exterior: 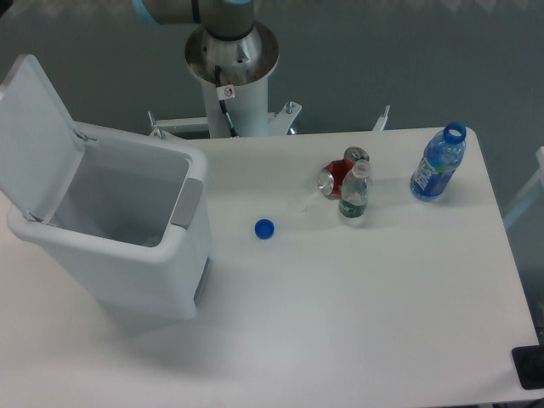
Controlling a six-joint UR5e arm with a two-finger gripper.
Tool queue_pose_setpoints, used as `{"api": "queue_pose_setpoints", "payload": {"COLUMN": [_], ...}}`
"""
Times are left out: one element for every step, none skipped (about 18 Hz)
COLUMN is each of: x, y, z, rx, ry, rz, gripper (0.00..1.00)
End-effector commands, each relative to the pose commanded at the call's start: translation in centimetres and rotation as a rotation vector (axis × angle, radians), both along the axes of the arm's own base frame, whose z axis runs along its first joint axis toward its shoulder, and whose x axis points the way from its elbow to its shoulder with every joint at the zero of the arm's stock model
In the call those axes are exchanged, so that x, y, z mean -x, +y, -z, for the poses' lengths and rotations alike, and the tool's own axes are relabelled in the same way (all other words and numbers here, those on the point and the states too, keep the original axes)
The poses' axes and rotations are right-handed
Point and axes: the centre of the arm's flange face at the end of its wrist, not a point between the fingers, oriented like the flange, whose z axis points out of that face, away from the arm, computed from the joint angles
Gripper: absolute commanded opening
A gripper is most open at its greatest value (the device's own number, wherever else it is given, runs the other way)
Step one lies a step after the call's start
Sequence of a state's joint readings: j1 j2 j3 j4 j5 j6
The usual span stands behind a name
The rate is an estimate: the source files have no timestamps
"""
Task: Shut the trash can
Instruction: 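Move the gripper up and over toward the open trash can lid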
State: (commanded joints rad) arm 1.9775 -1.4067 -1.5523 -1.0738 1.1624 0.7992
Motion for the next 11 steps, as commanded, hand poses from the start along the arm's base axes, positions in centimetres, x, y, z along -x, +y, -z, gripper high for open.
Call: {"api": "queue_pose_setpoints", "payload": {"x": [-0.3,-0.4,-0.4,-0.4,-0.4,-0.3,-0.1,0.1,0.1,0.1,0.1], "y": [0.0,0.0,0.0,0.0,-0.1,-0.1,-0.1,-0.1,-0.2,-0.4,-0.4], "z": [0.4,0.7,1.0,1.4,1.6,1.8,1.8,1.8,1.7,1.7,1.6], "rx": [0.015,0.028,0.038,0.045,0.050,0.056,0.061,0.066,0.067,0.067,0.066], "ry": [0.021,0.038,0.046,0.045,0.041,0.046,0.055,0.061,0.066,0.069,0.067], "rz": [-0.008,-0.016,-0.024,-0.027,-0.031,-0.038,-0.051,-0.061,-0.067,-0.070,-0.073], "gripper": [0.06,0.06,0.06,0.06,0.06,0.06,0.06,0.06,0.06,0.06,0.06]}}
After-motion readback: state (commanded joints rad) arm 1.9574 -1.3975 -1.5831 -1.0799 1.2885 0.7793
